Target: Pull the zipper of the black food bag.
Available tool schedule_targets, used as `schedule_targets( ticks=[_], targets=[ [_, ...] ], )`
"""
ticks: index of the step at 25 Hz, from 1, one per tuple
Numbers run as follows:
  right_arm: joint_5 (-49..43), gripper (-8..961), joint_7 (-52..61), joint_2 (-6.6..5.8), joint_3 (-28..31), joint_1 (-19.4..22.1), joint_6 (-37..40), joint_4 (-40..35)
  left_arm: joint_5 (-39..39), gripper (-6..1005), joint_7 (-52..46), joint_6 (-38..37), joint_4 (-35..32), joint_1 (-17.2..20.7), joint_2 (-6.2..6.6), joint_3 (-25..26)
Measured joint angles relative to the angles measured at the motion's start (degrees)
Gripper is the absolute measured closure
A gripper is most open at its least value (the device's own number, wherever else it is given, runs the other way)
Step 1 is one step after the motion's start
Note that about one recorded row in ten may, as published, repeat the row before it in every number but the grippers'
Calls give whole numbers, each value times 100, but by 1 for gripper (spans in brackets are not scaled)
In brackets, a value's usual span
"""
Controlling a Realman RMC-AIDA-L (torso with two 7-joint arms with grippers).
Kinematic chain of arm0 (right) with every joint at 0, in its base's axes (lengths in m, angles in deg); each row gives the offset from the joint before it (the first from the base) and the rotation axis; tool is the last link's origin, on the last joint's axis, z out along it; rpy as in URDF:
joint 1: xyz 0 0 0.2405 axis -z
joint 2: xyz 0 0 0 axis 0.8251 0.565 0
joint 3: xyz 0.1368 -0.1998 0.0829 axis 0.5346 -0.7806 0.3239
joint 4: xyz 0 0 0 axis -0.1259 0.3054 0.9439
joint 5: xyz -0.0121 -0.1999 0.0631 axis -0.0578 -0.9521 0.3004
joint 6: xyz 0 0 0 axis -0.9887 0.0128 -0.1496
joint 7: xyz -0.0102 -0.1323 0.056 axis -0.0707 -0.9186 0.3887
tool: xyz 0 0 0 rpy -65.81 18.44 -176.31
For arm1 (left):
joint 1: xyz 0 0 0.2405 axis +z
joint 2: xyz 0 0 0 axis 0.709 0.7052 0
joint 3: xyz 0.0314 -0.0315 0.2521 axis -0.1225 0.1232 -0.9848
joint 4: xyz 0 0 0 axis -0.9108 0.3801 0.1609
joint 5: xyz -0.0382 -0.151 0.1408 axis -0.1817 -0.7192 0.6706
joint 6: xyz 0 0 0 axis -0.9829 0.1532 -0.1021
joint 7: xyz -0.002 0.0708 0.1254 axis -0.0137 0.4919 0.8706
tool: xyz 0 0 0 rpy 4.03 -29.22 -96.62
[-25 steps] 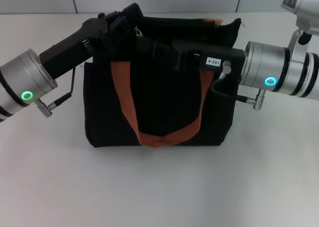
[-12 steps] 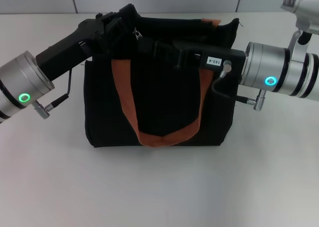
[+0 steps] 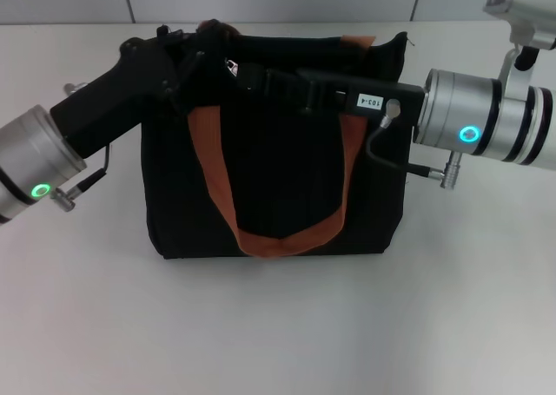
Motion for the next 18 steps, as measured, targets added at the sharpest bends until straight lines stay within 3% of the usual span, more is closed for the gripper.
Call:
schedule_targets(
  ticks=[18],
  targets=[
    [-451, 957, 644, -59, 48, 49, -147, -241, -156, 967, 230, -129, -36, 203, 25, -7]
  ],
)
